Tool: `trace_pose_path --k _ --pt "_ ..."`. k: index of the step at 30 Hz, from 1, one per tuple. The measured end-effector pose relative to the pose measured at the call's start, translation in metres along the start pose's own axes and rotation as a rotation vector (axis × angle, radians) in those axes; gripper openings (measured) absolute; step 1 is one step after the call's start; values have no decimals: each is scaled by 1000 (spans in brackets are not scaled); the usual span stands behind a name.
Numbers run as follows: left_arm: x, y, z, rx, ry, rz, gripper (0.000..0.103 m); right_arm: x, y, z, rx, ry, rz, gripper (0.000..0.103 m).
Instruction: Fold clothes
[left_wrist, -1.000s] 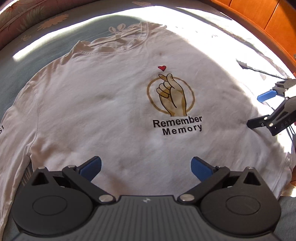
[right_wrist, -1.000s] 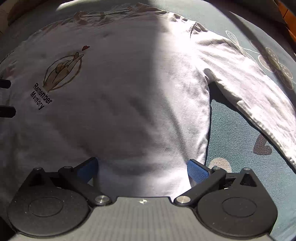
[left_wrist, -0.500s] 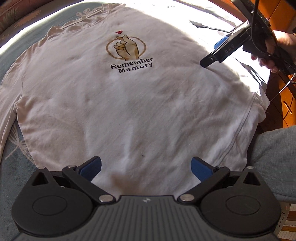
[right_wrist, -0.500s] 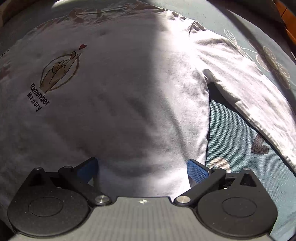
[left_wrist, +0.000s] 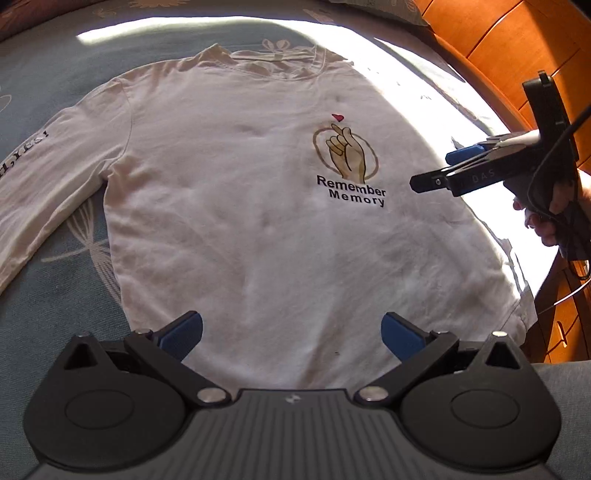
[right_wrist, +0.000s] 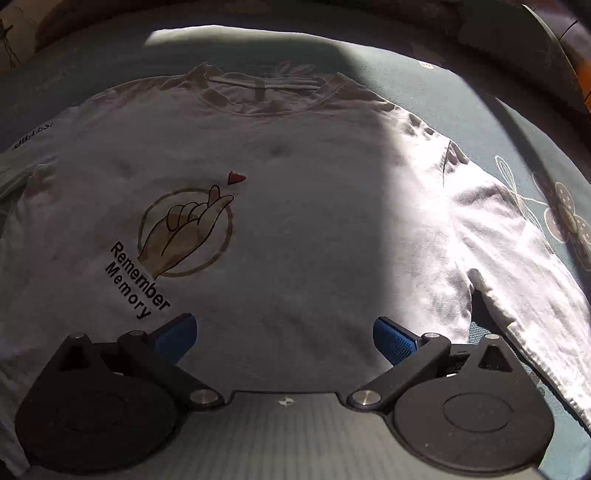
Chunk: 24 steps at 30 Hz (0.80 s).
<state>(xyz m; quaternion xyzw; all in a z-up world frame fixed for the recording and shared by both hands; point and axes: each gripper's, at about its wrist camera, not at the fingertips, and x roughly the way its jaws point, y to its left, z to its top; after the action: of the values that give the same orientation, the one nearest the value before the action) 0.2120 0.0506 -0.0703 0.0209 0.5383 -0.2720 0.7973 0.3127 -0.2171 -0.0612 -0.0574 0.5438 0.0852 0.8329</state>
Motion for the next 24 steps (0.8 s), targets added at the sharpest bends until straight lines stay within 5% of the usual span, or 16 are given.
trace_pose_path --k 3,10,14,17,20,24 --pt "15 11 -5 -58 24 -2 102 1 16 7 9 -6 37 103" --pt "-19 42 -16 -265 -45 7 102 5 46 8 -124 9 62 103" --pt "-41 85 15 -275 -205 131 102 8 60 11 -172 1 68 103" --pt "-34 114 39 -298 -281 137 102 8 70 18 -178 -14 74 103" --pt "-18 130 54 -335 -307 71 102 9 80 23 -178 -20 82 103" --pt "-1 132 37 -389 -240 77 102 12 88 23 -184 -15 87 103"
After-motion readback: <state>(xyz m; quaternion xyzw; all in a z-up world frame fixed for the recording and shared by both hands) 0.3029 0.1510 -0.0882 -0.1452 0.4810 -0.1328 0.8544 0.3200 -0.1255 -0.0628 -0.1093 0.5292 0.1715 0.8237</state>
